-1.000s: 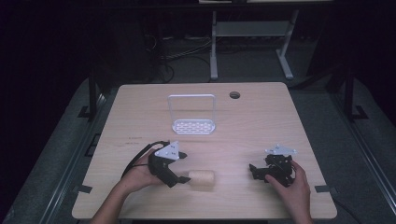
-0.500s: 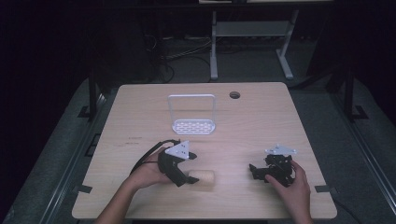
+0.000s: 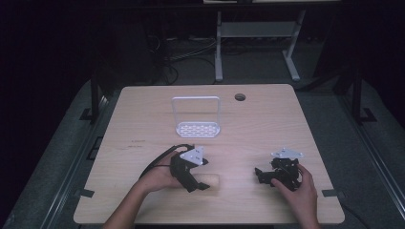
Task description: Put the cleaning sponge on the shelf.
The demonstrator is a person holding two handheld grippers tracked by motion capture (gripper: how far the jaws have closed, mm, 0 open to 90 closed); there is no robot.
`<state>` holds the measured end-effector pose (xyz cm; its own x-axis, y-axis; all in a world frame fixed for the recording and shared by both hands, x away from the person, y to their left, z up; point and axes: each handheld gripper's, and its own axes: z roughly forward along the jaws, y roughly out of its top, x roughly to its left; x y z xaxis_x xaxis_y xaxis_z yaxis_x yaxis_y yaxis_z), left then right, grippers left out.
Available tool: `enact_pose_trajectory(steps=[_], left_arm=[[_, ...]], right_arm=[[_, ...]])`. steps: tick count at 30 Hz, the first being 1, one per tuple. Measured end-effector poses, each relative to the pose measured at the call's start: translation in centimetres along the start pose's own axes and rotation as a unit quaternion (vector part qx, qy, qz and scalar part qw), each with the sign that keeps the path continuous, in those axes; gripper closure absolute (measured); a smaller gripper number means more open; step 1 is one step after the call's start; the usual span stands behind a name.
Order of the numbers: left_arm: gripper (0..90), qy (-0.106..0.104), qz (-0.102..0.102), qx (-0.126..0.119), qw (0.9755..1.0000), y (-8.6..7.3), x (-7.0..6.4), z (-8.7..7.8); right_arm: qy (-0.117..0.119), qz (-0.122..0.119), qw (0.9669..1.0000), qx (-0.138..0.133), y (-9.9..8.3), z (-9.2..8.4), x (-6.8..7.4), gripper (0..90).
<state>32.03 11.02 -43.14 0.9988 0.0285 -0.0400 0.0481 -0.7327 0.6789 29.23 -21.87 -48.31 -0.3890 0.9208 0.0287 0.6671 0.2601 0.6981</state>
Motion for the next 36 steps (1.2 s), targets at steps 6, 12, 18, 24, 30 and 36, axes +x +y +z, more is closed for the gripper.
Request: enact_pose_trajectory(steps=[6,12,18,24,30,36], left_arm=[[13.8,-0.003,0.008,0.009,0.9999,0.2,-0.1,0.6],[14.0,-0.007,0.016,0.024,0.9996,0.3,-0.3,1.5],[14.4,-0.008,0.022,0.041,0.9989,0.4,-0.7,2.5],[15.6,-0.008,0.028,0.053,0.9982,0.5,-0.8,3.0],[21.5,-0.006,0.032,0.055,0.9979,0.5,-0.9,3.2],[26.4,0.0,0.033,0.062,0.9975,0.3,-0.8,3.3]], right_arm=[[0.0,0.0,1.0,0.0,0.0,0.0,0.0,0.6],[0.0,0.0,1.0,0.0,0.0,0.0,0.0,0.6],[0.001,0.0,1.0,0.0,0.0,0.0,0.0,0.6],[0.0,0.0,1.0,0.0,0.0,0.0,0.0,0.6],[0.0,0.0,1.0,0.0,0.0,0.0,0.0,0.5],[0.0,0.0,1.0,0.0,0.0,0.0,0.0,0.6]])
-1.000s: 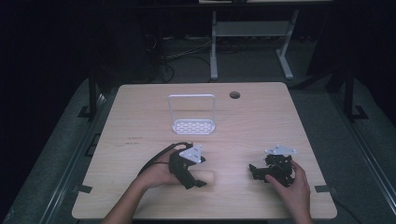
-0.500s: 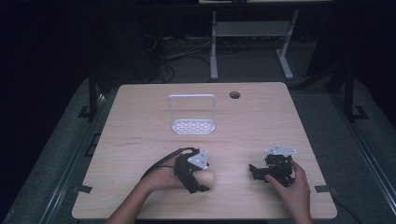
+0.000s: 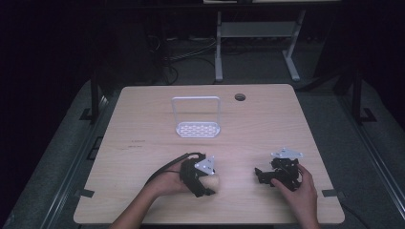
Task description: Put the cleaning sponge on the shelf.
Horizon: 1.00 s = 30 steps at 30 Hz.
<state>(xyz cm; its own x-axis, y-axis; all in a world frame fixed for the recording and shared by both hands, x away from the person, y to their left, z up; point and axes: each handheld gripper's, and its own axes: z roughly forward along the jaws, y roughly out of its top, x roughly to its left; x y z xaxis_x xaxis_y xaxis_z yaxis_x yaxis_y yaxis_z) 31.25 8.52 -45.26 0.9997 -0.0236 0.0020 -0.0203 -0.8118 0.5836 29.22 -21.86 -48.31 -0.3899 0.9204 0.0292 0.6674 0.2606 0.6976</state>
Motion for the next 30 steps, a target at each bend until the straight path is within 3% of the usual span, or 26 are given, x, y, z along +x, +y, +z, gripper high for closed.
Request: enact_pose_trajectory(steps=[10,18,25,30], left_arm=[[39.9,-0.003,0.003,0.001,1.0,-0.15,0.06,-0.02],[41.2,0.0,0.003,-0.001,1.0,-0.18,0.05,-0.12],[41.4,0.007,-0.026,-0.017,0.9995,-0.17,-0.14,-0.31],[41.5,0.014,-0.039,-0.016,0.999,-0.16,-0.25,-0.36]], right_arm=[[0.0,0.0,1.0,0.0,0.0,0.0,0.0,0.6],[0.0,-0.001,1.0,0.0,0.0,0.0,0.0,0.6],[0.001,-0.001,1.0,0.0,0.0,0.0,0.01,0.5],[0.001,-0.002,1.0,0.0,0.0,0.0,0.0,0.6]])
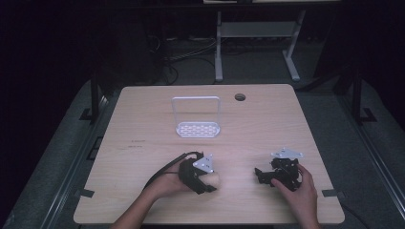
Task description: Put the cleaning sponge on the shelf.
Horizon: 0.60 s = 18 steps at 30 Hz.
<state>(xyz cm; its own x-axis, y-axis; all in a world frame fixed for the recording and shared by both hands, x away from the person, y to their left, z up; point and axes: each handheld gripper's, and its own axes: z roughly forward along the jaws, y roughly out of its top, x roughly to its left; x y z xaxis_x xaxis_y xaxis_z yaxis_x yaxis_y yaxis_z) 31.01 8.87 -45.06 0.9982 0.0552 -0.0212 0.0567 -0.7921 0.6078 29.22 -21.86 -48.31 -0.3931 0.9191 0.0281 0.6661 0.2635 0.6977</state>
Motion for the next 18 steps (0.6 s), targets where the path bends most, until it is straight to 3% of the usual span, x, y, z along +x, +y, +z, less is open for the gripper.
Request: enact_pose_trajectory(steps=[6,8,18], left_arm=[[41.5,0.015,-0.022,0.003,0.9996,-0.07,-0.18,-0.14],[41.5,0.024,-0.038,0.005,0.999,-0.15,-0.21,-0.27],[41.6,0.05,-0.064,0.003,0.9966,-0.42,-0.03,-0.86]], right_arm=[[0.0,0.0,1.0,0.0,0.0,0.0,0.0,0.6],[0.0,0.0,1.0,0.0,0.0,0.0,0.0,0.6],[0.001,-0.001,1.0,0.0,0.0,0.0,0.0,0.5]])
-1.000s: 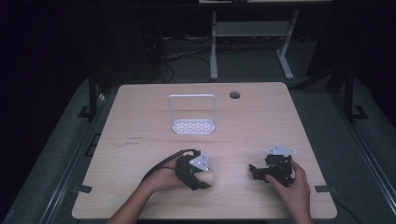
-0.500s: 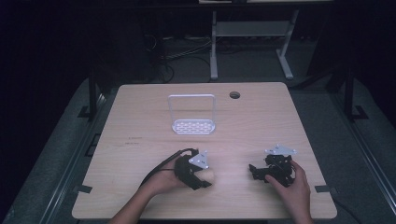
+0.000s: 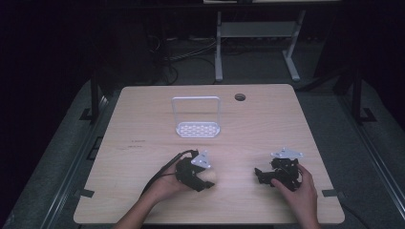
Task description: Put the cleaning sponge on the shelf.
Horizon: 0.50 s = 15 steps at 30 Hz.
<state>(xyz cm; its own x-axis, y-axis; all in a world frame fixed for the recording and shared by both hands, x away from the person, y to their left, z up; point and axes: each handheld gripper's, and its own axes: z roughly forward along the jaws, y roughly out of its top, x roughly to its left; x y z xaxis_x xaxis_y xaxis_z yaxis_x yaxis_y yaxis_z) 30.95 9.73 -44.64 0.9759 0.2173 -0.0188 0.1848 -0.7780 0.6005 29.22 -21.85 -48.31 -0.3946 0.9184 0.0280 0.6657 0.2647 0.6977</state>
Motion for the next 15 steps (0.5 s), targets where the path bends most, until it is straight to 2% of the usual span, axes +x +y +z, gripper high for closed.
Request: enact_pose_trajectory(steps=[1,15], left_arm=[[41.6,0.004,-0.011,-0.005,0.9999,-0.1,0.1,-0.2],[41.6,0.039,-0.045,-0.014,0.9982,-1.1,1.4,-1.7]], right_arm=[[0.0,0.0,1.0,0.0,0.0,0.0,0.0,0.6],[0.0,0.0,1.0,0.0,0.0,0.0,0.0,0.5]])
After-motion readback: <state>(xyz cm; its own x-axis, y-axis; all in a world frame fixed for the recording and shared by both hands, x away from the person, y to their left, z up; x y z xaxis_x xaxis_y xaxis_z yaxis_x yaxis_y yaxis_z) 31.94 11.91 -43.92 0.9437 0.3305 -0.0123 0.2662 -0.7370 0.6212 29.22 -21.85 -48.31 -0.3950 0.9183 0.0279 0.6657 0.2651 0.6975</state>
